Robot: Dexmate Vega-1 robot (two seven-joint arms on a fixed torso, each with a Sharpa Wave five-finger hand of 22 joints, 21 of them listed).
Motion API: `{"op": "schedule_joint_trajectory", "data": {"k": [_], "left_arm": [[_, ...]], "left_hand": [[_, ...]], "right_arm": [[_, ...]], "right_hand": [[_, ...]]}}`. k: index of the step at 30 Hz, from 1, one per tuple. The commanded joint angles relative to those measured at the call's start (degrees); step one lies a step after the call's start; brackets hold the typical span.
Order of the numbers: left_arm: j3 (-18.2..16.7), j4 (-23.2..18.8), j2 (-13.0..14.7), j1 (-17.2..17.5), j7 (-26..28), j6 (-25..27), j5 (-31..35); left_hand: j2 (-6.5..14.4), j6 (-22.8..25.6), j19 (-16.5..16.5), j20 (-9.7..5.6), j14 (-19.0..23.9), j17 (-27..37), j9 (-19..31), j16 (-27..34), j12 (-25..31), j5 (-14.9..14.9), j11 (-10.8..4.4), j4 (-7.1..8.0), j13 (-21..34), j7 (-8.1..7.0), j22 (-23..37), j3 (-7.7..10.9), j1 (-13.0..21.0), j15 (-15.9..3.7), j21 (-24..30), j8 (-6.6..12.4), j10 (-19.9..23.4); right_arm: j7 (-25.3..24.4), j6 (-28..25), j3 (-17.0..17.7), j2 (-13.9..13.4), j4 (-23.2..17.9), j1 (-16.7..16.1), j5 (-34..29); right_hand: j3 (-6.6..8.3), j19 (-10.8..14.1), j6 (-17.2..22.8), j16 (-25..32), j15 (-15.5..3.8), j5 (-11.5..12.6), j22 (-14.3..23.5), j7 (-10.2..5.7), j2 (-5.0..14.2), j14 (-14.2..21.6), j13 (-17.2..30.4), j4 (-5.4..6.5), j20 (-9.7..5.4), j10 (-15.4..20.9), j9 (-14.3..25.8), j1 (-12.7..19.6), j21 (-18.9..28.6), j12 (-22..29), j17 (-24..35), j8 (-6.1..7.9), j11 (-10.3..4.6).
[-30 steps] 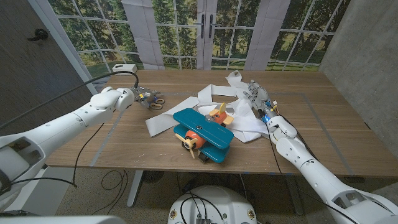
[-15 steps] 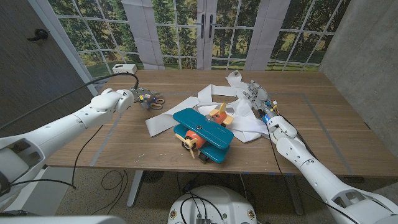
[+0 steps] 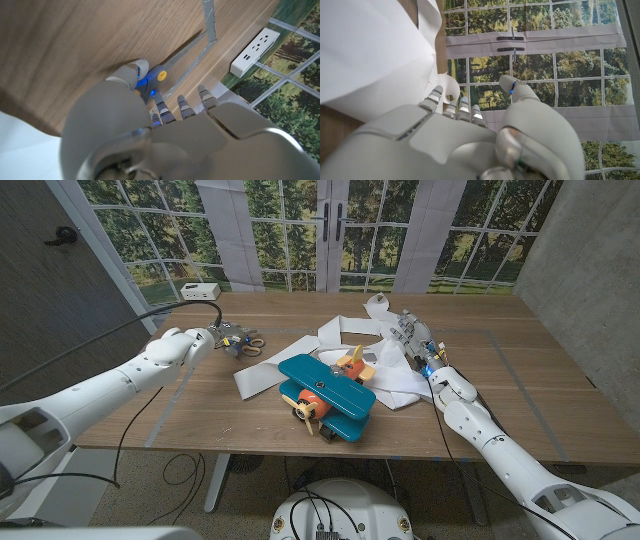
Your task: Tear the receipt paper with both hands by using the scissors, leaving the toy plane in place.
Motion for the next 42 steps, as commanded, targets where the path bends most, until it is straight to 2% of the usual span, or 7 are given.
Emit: {"op": "schedule_joint_trajectory", "data": {"k": [1,12,20,25,42], "left_arm": [[0.1,0.8,0.0,0.9,3.7,0.1,0.8],[0.2,1.2,-0.1,1.0,4.6,-1.0,0.2],[0.2,1.3,-0.3,1.0,4.4,-0.9,0.0],[0.4,1.4,-0.4,0.8,3.9,-0.9,0.0],[1.1,2.1,-0.8,0.9,5.0,-0.1,1.0]], "left_hand": [[0.4,0.2,0.5,0.13,0.5,0.3,0.2,0.2,0.5,-0.4,-0.29,-0.24,0.5,-0.10,0.2,-0.24,0.7,-1.73,0.3,0.22,0.2],[0.9,1.3,1.2,-0.21,2.4,0.9,0.2,1.2,3.2,-1.7,-1.04,-0.36,2.1,-0.26,0.2,-1.41,1.6,-2.94,0.4,0.43,2.7],[1.8,3.2,1.9,-0.45,5.1,2.2,0.3,2.7,7.5,-3.0,-1.24,-0.45,4.6,-1.04,0.1,-2.55,3.1,-4.16,0.5,0.65,7.0],[1.9,3.2,2.7,-1.10,5.6,2.8,0.3,3.1,8.8,-3.4,-1.30,-0.49,5.7,-1.05,0.2,-3.07,3.7,-4.13,0.7,0.45,7.5],[2.6,3.9,3.5,-0.87,7.6,4.8,0.4,4.6,12.9,-4.3,-1.33,-0.86,9.4,-1.22,0.2,-3.92,6.5,-4.66,0.7,0.28,8.9]], "right_arm": [[0.2,0.1,0.1,0.2,0.2,-0.1,0.2],[-0.3,0.4,0.2,0.2,-0.6,-0.7,0.1],[-0.4,0.6,0.3,0.3,-0.7,-1.0,0.3],[-0.3,0.6,0.3,0.4,-0.8,-1.1,0.4],[-0.4,0.3,0.3,0.1,-1.2,-1.6,0.6]], "right_hand": [[0.51,0.0,-0.2,0.4,-0.04,0.5,0.1,-0.40,-0.26,0.4,0.2,0.22,0.21,0.2,0.2,-0.1,0.1,0.1,0.1,0.15,-0.22],[0.68,0.0,-0.2,0.4,-0.11,0.9,0.1,-0.45,-0.34,0.5,0.2,0.25,0.21,0.3,0.2,-0.2,0.1,0.1,0.1,0.14,-0.21],[0.82,0.0,-0.2,0.4,-0.06,1.2,0.1,-0.48,-0.41,0.4,0.2,0.27,0.22,0.3,0.2,-0.3,0.1,0.1,0.1,0.13,-0.21],[0.90,0.0,-0.2,0.4,-0.09,1.4,0.1,-0.48,-0.46,0.5,0.2,0.28,0.21,0.3,0.2,-0.4,0.1,0.1,0.1,0.12,-0.22],[1.13,0.1,-0.2,0.4,-0.10,1.9,0.1,-0.46,-0.59,0.5,0.2,0.34,0.23,0.3,0.2,-0.7,0.1,0.1,0.1,0.09,-0.23]]}}
